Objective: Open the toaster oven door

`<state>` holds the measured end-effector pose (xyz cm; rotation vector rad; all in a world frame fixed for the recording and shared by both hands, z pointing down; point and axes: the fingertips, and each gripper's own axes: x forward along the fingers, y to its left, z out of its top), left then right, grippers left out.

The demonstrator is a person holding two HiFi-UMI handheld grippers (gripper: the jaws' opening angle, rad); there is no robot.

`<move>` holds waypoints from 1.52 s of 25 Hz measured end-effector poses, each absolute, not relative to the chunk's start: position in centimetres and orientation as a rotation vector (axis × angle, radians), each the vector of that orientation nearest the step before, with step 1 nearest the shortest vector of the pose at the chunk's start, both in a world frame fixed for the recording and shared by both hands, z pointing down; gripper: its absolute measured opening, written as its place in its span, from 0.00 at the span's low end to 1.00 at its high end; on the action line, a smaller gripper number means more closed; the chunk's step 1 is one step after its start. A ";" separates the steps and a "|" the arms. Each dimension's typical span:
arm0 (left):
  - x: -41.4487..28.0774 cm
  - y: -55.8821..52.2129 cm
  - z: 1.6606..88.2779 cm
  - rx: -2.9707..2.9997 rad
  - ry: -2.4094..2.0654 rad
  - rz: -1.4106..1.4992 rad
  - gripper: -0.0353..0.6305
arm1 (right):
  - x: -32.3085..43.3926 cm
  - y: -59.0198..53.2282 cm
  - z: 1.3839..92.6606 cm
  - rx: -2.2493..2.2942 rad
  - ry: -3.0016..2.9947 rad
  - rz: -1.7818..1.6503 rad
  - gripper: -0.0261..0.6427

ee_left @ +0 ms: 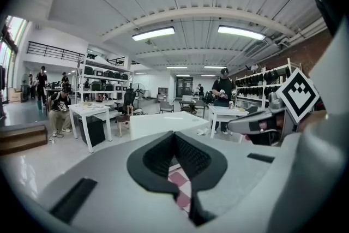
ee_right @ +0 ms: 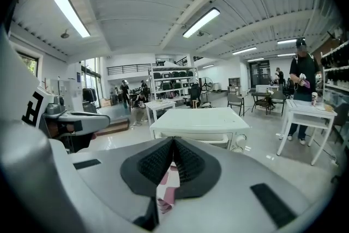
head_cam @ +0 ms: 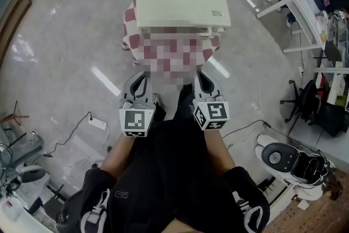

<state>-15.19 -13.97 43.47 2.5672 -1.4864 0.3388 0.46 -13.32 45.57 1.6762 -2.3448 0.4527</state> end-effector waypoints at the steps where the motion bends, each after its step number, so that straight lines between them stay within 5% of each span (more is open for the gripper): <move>1: -15.1 -14.8 43.6 2.568 -1.487 0.344 0.07 | 0.7 -14.0 45.8 1.680 -2.341 0.455 0.08; 24: -11.9 -29.4 51.7 2.266 -1.599 0.557 0.07 | 10.9 -29.1 51.7 1.652 -2.189 0.580 0.08; 30: -12.9 -31.2 54.0 2.199 -1.579 0.623 0.19 | 11.7 -30.9 53.7 1.637 -2.152 0.644 0.15; 38: -13.1 -31.9 57.3 2.132 -1.496 0.725 0.22 | 12.0 -32.0 56.8 1.594 -2.095 0.726 0.20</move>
